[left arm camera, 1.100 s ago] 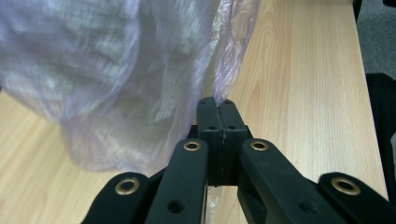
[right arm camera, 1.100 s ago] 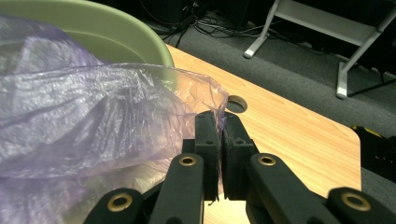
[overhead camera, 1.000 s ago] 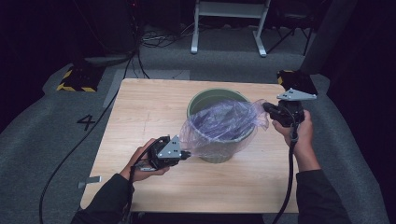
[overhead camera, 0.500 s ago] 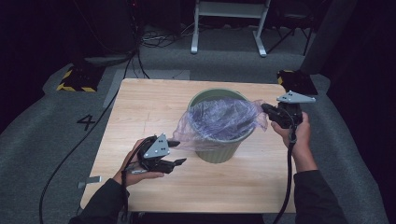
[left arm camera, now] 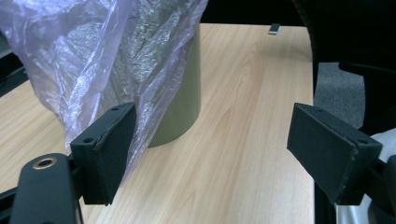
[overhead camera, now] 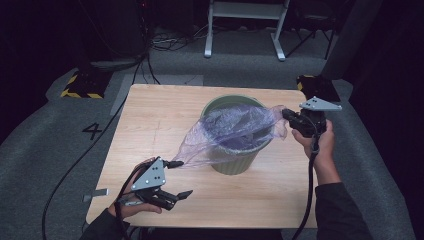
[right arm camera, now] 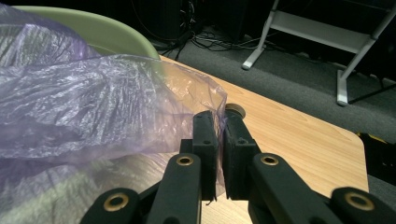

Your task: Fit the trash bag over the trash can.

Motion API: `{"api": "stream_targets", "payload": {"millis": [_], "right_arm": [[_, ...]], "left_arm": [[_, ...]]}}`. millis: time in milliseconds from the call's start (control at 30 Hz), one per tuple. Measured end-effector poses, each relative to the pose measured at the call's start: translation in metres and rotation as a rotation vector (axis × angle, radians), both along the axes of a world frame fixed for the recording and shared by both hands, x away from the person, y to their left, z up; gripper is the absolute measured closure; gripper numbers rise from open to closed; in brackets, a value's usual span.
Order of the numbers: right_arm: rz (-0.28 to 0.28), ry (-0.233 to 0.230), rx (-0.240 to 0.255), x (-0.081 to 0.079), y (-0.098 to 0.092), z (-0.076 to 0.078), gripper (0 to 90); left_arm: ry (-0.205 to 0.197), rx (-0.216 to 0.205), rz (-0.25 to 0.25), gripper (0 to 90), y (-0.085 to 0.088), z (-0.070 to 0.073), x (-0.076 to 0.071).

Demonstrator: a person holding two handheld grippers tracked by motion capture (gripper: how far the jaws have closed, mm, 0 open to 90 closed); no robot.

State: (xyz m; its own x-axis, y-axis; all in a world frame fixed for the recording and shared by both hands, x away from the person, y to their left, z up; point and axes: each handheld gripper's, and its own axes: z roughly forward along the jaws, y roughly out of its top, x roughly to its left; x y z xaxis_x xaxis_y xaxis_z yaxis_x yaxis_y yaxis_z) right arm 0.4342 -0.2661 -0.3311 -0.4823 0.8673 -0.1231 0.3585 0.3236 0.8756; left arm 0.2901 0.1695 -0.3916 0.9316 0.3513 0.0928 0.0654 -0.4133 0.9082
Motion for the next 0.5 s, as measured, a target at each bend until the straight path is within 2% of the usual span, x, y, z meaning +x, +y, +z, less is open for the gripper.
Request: {"api": "stream_targets", "payload": {"millis": [100,167,200,367,500], "right_arm": [[0.002,-0.007,0.0,-0.001,0.001,0.002,85.1],[0.007,-0.012,0.0,-0.001,0.003,0.004,85.0],[0.008,-0.017,-0.003,-0.002,0.004,0.005,85.0],[0.016,-0.028,-0.005,-0.003,0.009,0.009,85.1],[0.029,-0.03,-0.016,-0.003,0.015,0.01,85.1]], "left_arm": [[0.005,-0.071,-0.015,16.9,-0.002,0.008,-0.002],[-0.014,-0.081,0.011,17.3,-0.006,0.015,-0.004],[-0.018,-0.079,0.003,17.4,-0.009,0.018,-0.005],[-0.06,0.02,0.006,20.2,-0.032,0.026,-0.009],[-0.084,0.07,-0.026,20.8,-0.052,0.029,-0.01]]}}
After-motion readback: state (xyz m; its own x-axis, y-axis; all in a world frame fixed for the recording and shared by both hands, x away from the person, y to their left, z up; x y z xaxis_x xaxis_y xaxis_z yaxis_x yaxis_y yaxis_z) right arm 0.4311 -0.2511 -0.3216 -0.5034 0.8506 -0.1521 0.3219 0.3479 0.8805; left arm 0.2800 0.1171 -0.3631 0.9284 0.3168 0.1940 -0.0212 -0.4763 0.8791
